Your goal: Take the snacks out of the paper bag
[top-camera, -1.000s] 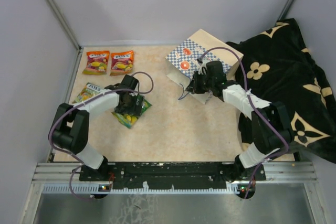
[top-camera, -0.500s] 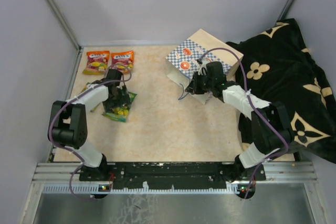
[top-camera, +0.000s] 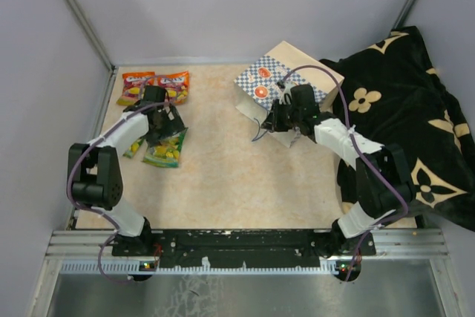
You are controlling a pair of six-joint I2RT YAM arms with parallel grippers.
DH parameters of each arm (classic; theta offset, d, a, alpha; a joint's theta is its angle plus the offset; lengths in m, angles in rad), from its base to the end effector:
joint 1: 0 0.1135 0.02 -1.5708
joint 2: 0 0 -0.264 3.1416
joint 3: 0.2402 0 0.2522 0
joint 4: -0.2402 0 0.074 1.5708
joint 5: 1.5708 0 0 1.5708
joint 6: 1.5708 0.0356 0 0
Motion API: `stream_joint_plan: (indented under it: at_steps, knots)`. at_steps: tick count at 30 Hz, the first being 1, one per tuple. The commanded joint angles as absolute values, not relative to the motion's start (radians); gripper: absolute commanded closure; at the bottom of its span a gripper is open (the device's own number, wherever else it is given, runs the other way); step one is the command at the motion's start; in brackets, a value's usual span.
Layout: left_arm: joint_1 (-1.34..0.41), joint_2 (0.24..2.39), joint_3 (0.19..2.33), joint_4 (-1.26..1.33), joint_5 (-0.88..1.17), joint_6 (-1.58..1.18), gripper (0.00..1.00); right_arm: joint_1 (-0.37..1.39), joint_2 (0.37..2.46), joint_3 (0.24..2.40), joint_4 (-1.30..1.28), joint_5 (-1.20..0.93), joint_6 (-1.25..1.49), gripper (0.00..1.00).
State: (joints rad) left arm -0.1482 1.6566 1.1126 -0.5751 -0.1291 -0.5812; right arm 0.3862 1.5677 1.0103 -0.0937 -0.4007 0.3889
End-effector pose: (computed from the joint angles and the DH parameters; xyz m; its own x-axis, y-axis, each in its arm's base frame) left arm 0.3280 -0.0443 0.2027 -0.7936 -0.4320 -0.4284 -0.4126 0.8996 -0.1428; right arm 0.3132 0.1423 0.2341 -0.7600 0.0679 -0.6464 -0.3740 0.7677 0.5203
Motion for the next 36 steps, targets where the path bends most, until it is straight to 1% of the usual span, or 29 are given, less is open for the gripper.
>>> stream_joint_plan:
  at_steps: [1,4,6,8,9,12,15,18,22,25,26,29,31,32,34,36]
  knots:
    - [-0.238,1.566,1.199,-0.513,-0.069,-0.415,0.00,0.396,1.526,1.146,-0.133,-0.380,0.390,1.00]
    - [-0.352,1.525,1.233,-0.470,-0.025,-0.353,0.00,0.396,1.538,1.229,-0.183,-0.340,0.381,1.00]
    - [-0.421,1.499,1.214,-0.372,0.103,-0.370,0.00,0.396,1.554,1.301,-0.232,-0.306,0.360,1.00]
    - [-0.468,1.470,1.136,-0.182,0.257,-0.442,0.00,0.396,1.566,1.358,-0.285,-0.274,0.332,1.00]
    - [-0.489,1.454,1.075,-0.035,0.323,-0.483,0.01,0.395,1.570,1.376,-0.305,-0.258,0.321,1.00]
    - [-0.552,1.465,0.910,0.418,0.410,-0.627,0.11,0.389,1.583,1.446,-0.373,-0.210,0.289,1.00]
    - [-0.598,1.555,0.894,0.628,0.415,-0.716,0.21,0.374,1.592,1.509,-0.437,-0.177,0.269,1.00]
    - [-0.640,1.657,0.958,0.691,0.384,-0.737,0.28,0.355,1.573,1.531,-0.458,-0.153,0.267,1.00]
    - [-0.668,1.799,1.016,0.856,0.318,-0.832,0.40,0.344,1.572,1.555,-0.467,-0.137,0.278,1.00]
    - [-0.675,1.908,1.036,0.979,0.225,-0.924,0.44,0.342,1.583,1.575,-0.474,-0.128,0.289,1.00]
    - [-0.681,1.937,1.043,1.003,0.189,-0.938,0.46,0.341,1.586,1.578,-0.474,-0.124,0.291,1.00]
    - [-0.707,2.023,1.078,1.009,0.072,-0.991,0.52,0.337,1.592,1.593,-0.483,-0.108,0.292,1.00]
    - [-0.724,2.076,1.113,0.952,-0.009,-1.044,0.55,0.333,1.594,1.606,-0.492,-0.095,0.294,1.00]
    - [-0.731,2.100,1.140,0.900,-0.046,-1.068,0.55,0.329,1.593,1.609,-0.495,-0.094,0.296,1.00]
    - [-0.744,2.149,1.195,0.801,-0.109,-1.110,0.53,0.327,1.587,1.612,-0.497,-0.092,0.298,1.00]
    - [-0.754,2.181,1.245,0.702,-0.165,-1.153,0.48,0.325,1.585,1.615,-0.503,-0.090,0.297,1.00]
